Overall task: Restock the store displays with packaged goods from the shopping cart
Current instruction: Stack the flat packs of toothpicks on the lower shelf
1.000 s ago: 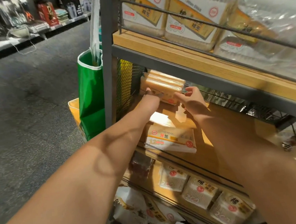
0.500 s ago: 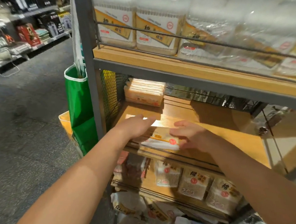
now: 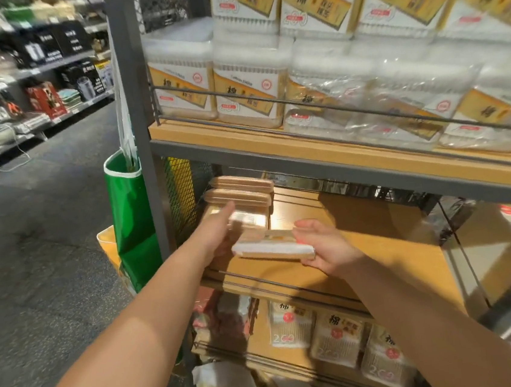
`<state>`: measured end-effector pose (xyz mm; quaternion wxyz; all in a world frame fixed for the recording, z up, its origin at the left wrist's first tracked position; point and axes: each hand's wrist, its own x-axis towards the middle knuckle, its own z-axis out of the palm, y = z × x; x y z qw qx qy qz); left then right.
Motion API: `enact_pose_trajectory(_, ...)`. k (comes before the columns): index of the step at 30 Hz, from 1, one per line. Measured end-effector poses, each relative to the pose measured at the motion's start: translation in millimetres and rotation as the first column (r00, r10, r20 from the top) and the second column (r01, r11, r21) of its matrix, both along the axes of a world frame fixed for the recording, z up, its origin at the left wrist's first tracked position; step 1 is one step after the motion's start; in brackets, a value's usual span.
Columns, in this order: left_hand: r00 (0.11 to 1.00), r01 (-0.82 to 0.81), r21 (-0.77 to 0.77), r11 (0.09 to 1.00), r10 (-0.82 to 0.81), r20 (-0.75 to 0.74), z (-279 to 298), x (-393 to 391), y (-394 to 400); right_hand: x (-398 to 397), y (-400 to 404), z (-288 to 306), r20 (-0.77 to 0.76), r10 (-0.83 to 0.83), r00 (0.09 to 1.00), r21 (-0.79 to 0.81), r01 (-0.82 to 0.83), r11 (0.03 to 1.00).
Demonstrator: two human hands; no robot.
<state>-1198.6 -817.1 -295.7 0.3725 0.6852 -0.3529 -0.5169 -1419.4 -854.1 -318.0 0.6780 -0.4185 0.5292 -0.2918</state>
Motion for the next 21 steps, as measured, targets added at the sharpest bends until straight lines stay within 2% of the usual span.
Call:
enact_pose_trajectory(1, 0.973, -0.113, 0.038, 0.993, 0.119, -0.197, 1, 2, -1, -4, 1, -4, -0.045, 0.028, 0.999, -0.059, -0.030, 0.998)
enact_pose_trajectory(2, 0.905, -0.207, 0.070, 0.976, 0.219, -0.366, 0, 4, -1, -8, 1, -7, -0.075, 0.050, 0.996, -0.102, -0.057, 0.993)
enact_pose_trajectory(4, 0.711, -0.382, 0.116, 0.917, 0.372, -0.597, -3, 4, -1, -15, 1, -10, -0.069, 0.054, 0.996, -0.126, -0.062, 0.990)
enact_pose_trajectory(6, 0.578, -0.486, 0.152, 0.861, 0.447, -0.683, -4, -1, -4, -20, 0, -12, 0.020, 0.047, 0.999, -0.075, -0.045, 0.996)
enact_pose_trajectory(8, 0.543, -0.508, 0.159, 0.846, 0.458, -0.704, 1, -9, -6, -24, -1, -14, 0.061, 0.080, 0.995, -0.058, -0.076, 0.995)
enact_pose_trajectory(12, 0.602, -0.472, 0.137, 0.871, 0.432, -0.671, 2, -12, -5, -32, 1, -17, 0.034, 0.181, 0.983, -0.109, -0.177, 0.978)
enact_pose_trajectory(15, 0.711, -0.427, 0.027, 0.904, 0.354, -0.608, -2, -11, -11, -33, 2, -18, 0.020, 0.188, 0.982, -0.147, -0.183, 0.972)
enact_pose_trajectory(18, 0.788, -0.375, -0.044, 0.926, 0.293, -0.542, 5, -9, -22, -30, 1, -20, -0.062, 0.119, 0.991, -0.220, -0.130, 0.967)
enact_pose_trajectory(21, 0.843, -0.342, -0.034, 0.939, 0.291, -0.452, 15, -7, -41, -23, -3, -14, -0.241, 0.018, 0.970, -0.315, -0.096, 0.944)
